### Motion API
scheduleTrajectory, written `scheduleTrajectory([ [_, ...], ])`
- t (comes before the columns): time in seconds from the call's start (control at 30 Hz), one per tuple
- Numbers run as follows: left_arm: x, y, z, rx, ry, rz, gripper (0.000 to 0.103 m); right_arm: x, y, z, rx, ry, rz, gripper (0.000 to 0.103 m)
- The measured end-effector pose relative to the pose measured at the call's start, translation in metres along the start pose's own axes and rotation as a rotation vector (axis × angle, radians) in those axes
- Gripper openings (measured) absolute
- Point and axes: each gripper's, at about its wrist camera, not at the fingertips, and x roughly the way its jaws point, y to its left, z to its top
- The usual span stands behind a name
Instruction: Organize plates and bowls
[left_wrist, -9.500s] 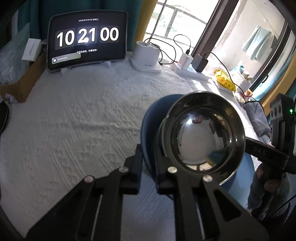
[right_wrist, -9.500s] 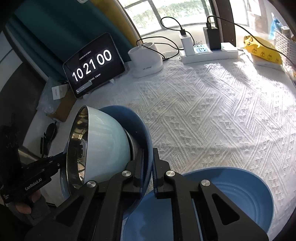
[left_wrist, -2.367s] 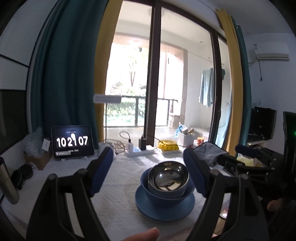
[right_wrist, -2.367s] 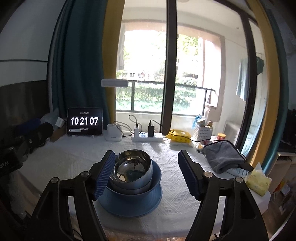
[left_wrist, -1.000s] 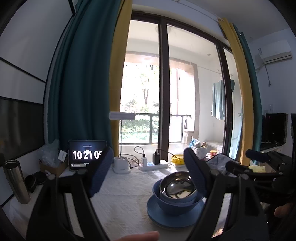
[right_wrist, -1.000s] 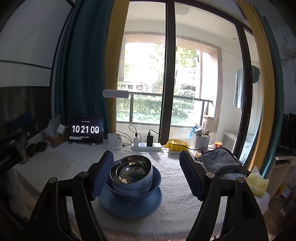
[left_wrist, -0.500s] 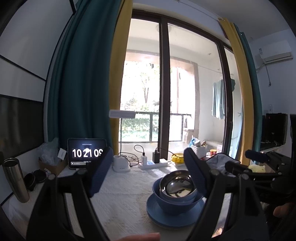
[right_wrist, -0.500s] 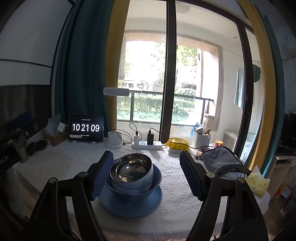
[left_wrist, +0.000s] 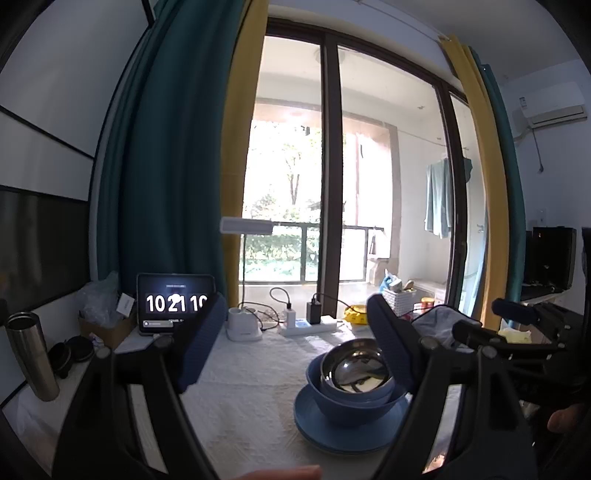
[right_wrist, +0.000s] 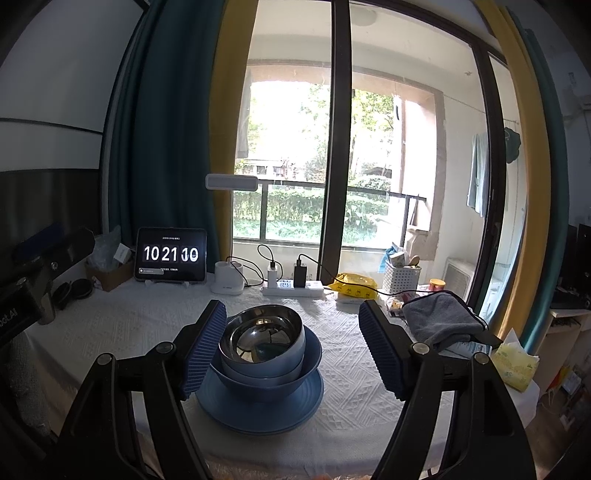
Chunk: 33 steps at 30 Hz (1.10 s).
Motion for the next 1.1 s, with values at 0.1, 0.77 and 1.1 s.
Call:
scheduleTrajectory([
  [0.1,-0.0002,-0.0006,-0.0005,-0.001,0.002,0.001,0.08,0.0008,-0.0001,0.0,-0.002,0.001,0.001,0.077],
  [0.77,0.0001,-0.0018,-0.0006,-0.005,0.009,0.005,0.08,0.0031,-0.0016,-0.0021,-0.002,0.007,0.006,0.077],
  [1.1,0.0028,-0.0053,-0.0025,-0.006,0.021,0.005,0.08,0.0061,-0.0058,-0.0046,0.003,0.015,0.009,0.077],
])
